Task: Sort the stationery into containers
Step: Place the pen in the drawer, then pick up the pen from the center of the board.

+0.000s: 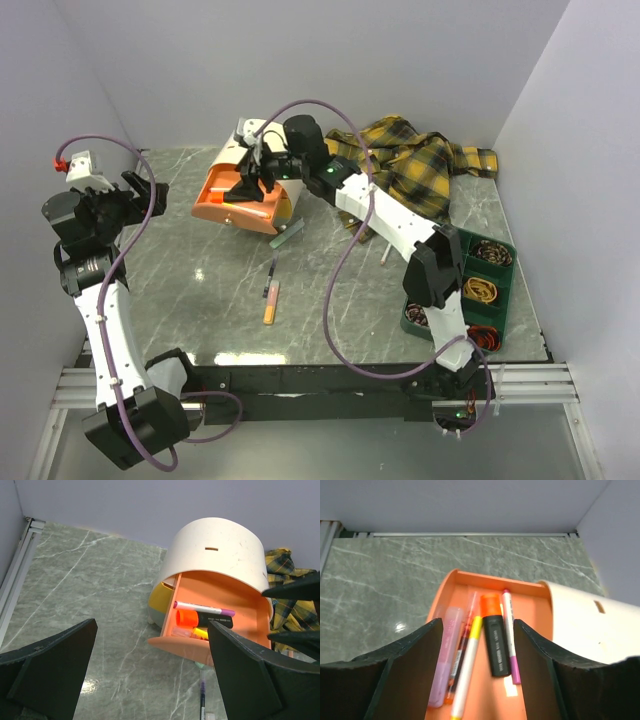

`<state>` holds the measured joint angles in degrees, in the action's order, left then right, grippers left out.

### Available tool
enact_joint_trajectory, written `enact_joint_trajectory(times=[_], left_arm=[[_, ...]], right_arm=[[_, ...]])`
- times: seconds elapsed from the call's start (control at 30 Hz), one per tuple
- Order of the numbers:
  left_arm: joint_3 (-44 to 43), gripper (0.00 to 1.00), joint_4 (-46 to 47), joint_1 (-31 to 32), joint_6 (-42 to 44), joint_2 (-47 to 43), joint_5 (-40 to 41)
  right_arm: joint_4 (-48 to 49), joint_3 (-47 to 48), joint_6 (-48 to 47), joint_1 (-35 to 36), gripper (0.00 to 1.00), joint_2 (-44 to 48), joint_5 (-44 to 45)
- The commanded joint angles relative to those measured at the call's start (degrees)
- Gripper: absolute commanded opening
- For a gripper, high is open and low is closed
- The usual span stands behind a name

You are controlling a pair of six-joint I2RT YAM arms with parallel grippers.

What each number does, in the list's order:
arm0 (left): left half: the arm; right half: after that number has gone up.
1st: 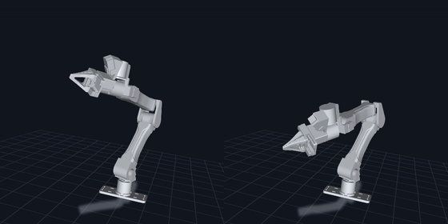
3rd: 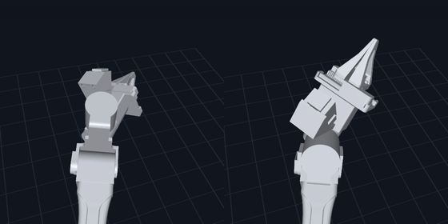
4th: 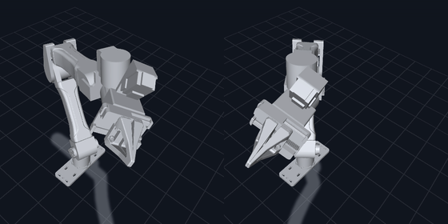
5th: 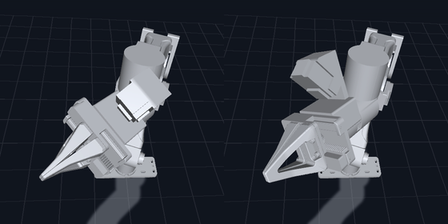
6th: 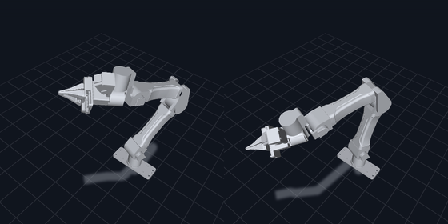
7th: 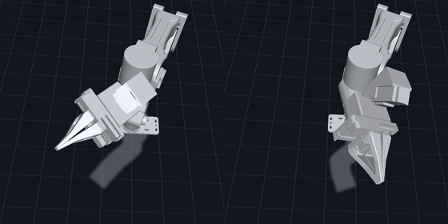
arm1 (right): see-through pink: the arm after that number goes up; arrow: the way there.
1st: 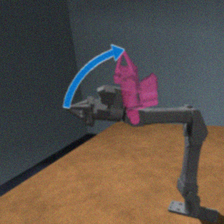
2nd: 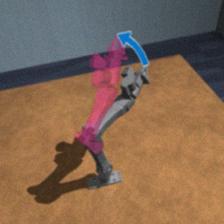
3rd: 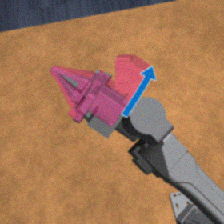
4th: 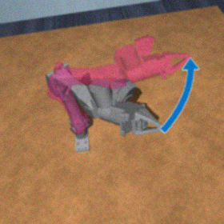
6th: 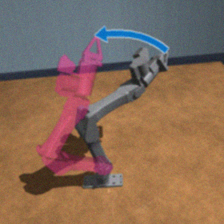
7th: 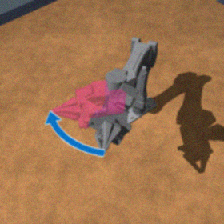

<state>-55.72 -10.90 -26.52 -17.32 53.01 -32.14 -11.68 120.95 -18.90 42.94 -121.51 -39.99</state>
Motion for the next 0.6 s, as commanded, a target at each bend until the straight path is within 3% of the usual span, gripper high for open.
enact_joint_trajectory(times=[0.0, 0.07, 0.13, 0.17, 0.23, 0.27, 0.3, 0.5, 0.57], left_arm=[[-1.66, 0.99, 2.46, 0.07, 0.27, -0.28, -1.61], [-2.72, 0.99, 1.76, 0.16, 1.41, -0.46, -2.22], [-3.16, 0.99, 0.97, 0.16, 2.37, -0.89, -2.31], [-3.25, 1.0, 0.96, 0.24, 2.47, -1.07, -2.4], [-2.9, 0.99, 1.05, 0.16, 2.21, -1.33, -2.4], [-2.72, 0.99, 1.23, 0.24, 2.03, -1.42, -2.23], [-2.46, 1.0, 1.66, 0.24, 1.68, -1.51, -2.22], [-0.35, 0.99, 4.3, 0.07, 0.01, -0.98, -1.61], [-0.7, 0.99, 3.78, 0.07, 0.09, -0.81, -1.61]], right_arm=[[2.02, -6.65, -2.09, -3.02, 0.68, 12.58, -4.47], [-3.74, -11.14, -5.87, -5.57, 0.68, 16.03, -10.01], [-12.53, -11.87, -16.31, -9.88, 0.69, 19.03, -12.3], [-21.54, -11.53, -19.65, -11.02, 0.69, 19.21, -10.92], [-27.23, -11.52, -22.86, -14.79, 0.67, 19.12, -4.44], [-27.51, -12.3, -20.16, -16.03, 0.66, 18.86, -0.57], [-25.86, -13.18, -9.16, -17.0, 0.65, 18.68, 3.12], [-15.39, -27.06, 27.2, -23.16, 0.65, 21.31, 24.23], [-18.27, -30.23, 40.08, -24.39, 0.51, 19.49, 29.92]])
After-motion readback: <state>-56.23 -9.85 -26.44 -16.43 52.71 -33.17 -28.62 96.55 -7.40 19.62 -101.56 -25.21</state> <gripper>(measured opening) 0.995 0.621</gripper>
